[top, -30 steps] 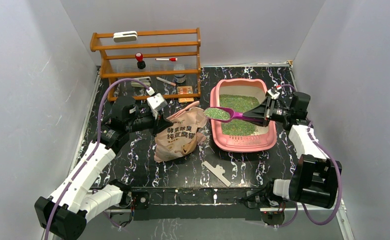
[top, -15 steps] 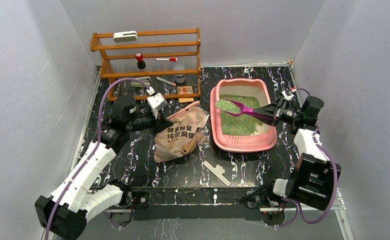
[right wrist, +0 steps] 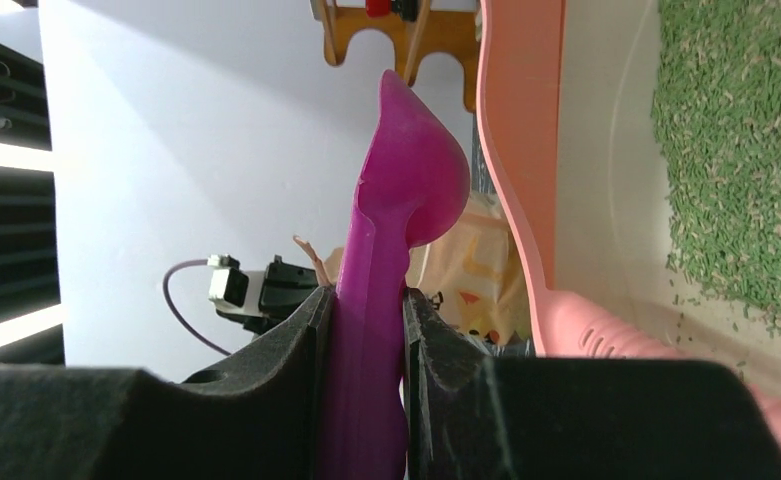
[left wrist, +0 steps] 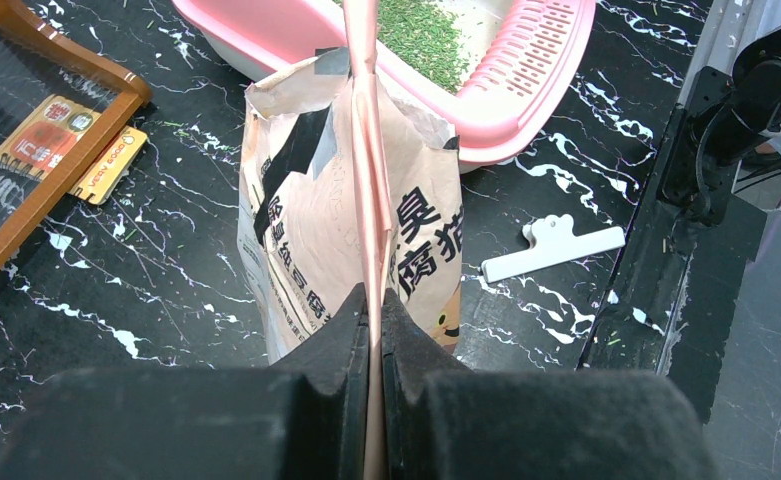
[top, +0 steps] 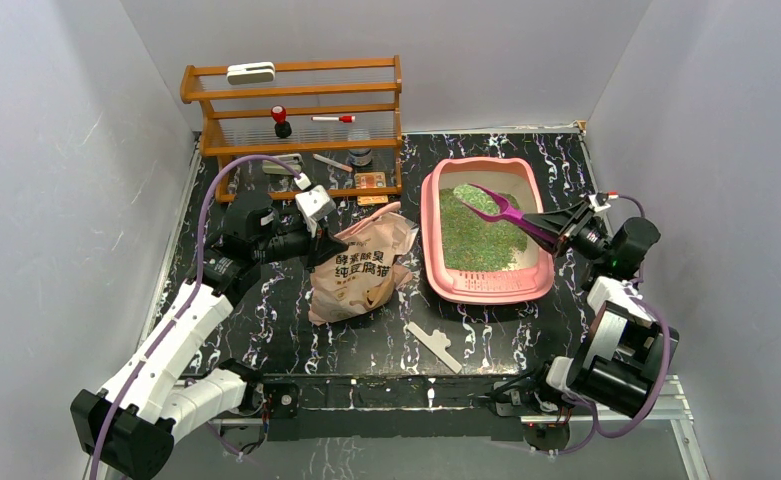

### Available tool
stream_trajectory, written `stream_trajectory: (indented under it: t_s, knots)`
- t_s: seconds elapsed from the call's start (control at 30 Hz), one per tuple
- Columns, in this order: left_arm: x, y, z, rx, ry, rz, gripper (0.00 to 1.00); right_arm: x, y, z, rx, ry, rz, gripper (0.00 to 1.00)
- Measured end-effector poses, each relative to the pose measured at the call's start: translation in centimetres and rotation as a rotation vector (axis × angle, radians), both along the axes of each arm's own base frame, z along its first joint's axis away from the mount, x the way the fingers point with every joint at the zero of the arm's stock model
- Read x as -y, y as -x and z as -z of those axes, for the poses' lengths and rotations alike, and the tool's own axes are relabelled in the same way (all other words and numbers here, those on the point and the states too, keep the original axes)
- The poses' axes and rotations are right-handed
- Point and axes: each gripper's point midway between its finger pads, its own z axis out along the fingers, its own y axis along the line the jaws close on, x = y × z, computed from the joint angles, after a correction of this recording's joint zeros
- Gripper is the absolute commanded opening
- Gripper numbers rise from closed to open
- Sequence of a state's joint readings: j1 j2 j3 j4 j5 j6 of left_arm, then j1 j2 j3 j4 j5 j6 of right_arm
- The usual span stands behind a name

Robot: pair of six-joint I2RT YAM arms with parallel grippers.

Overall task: Fill the litter box with clean litter
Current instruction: Pour the cat litter into the litter box.

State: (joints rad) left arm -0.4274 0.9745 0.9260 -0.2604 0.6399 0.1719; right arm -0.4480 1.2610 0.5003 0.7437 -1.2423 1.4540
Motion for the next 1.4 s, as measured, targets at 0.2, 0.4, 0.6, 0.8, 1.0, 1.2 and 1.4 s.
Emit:
stream_trajectory:
  t_s: [0.2,0.4,0.6,0.8,1.0,1.2,1.4]
  knots:
    - [0.0,0.0,0.0,0.002,0.000,0.000,0.00,1.0,-1.3,-0.9,0.044,0.002,0.083,0.00]
    - [-0.1,0.1,-0.1,0.008,-0.002,0.001,0.00,1.8,-2.3,-1.1,0.057,0.003,0.151,0.00]
    - [-0.1,0.0,-0.1,0.012,-0.003,0.003,0.00,2.5,-3.1,0.2,0.014,0.027,0.214,0.00]
    - [-0.1,0.1,0.0,0.014,-0.004,0.001,0.00,3.2,-3.6,1.0,-0.028,0.105,0.259,0.00]
    - [-0.2,0.2,0.0,0.020,-0.001,0.001,0.00,3.5,-3.7,1.5,-0.045,0.159,0.271,0.00]
    - [-0.2,0.2,0.0,0.022,0.000,0.001,0.00,3.5,-3.5,2.6,-0.089,0.185,0.276,0.00]
    - [-0.2,0.2,0.0,0.023,0.000,0.000,0.00,2.6,-4.2,1.9,-0.066,0.245,0.257,0.00]
